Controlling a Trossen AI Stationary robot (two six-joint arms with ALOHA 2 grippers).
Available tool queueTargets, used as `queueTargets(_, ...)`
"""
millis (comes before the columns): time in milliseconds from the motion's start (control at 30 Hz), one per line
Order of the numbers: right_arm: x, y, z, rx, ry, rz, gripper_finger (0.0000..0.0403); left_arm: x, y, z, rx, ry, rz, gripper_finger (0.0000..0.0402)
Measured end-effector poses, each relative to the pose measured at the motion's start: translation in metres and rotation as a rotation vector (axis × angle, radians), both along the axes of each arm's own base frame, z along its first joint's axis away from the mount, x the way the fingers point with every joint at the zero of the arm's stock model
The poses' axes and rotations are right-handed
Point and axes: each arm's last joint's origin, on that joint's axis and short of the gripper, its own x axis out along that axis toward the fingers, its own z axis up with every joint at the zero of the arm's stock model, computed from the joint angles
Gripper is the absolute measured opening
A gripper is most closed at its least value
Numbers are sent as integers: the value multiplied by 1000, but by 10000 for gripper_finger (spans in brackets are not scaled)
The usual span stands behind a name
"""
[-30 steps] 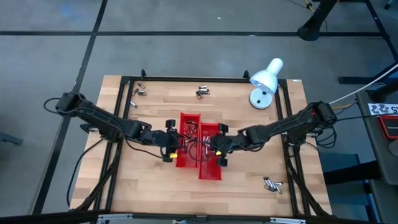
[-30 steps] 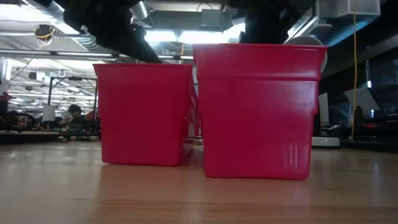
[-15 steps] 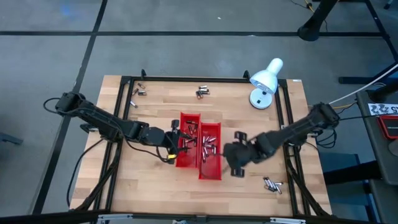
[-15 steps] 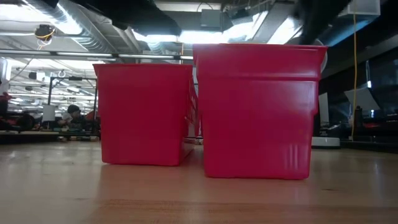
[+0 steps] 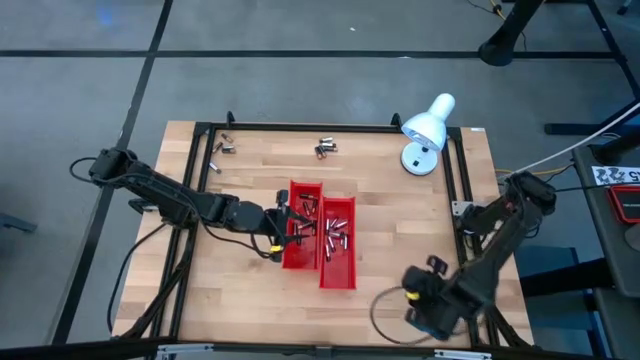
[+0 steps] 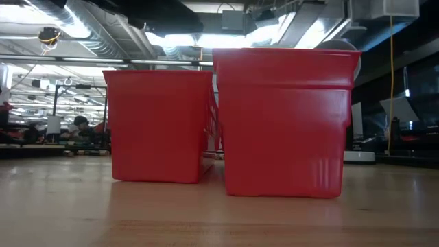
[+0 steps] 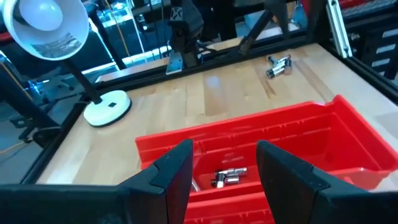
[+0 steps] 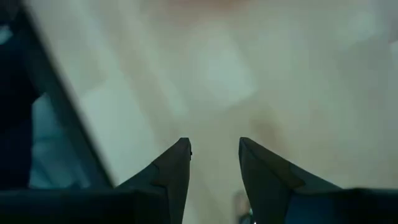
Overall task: Sort batteries
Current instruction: Put the black battery into the left red bin
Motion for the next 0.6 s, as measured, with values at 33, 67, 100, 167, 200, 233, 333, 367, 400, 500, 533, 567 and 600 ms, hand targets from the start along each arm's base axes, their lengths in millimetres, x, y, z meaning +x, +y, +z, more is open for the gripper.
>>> queueTargets(33, -7, 5, -5, 20, -1, 11, 141, 0, 0, 0, -4, 0, 1, 166)
queueTargets(67, -14, 10, -11, 34, -2, 20, 141, 0, 0, 0, -4, 0, 1, 166)
queueTargets(100, -20, 13, -16, 44, -4, 30, 141, 0, 0, 0, -5, 1, 1, 166)
queueTargets(167, -30, 18, -27, 67, -4, 22, 141, 0, 0, 0, -8, -3, 2, 166)
queueTargets(200, -34, 18, -32, 71, 2, 10, 141, 0, 0, 1, -10, -9, 2, 166)
queueTargets(233, -39, 18, -37, 68, 18, -3, 141, 0, 0, 1, -12, -16, 2, 166)
queueTargets(333, -49, 18, -51, 50, 59, -24, 140, 1, 0, 3, -15, -30, 2, 166)
queueTargets(367, -51, 19, -55, 46, 71, -25, 140, 1, 0, 3, -16, -32, 4, 166)
queueTargets(400, -52, 20, -58, 40, 83, -19, 140, 1, 0, 3, -17, -35, 5, 166)
queueTargets(500, -53, 23, -66, 36, 135, -11, 140, 2, 1, 4, -33, -42, 11, 166)
queueTargets(533, -53, 24, -68, 34, 147, -11, 140, 2, 1, 4, -35, -41, 12, 166)
queueTargets(567, -53, 24, -70, 31, 158, -10, 140, 1, 1, 4, -37, -40, 12, 166)
queueTargets(600, -53, 24, -71, 24, 164, -11, 140, 2, 1, 4, -39, -40, 13, 166)
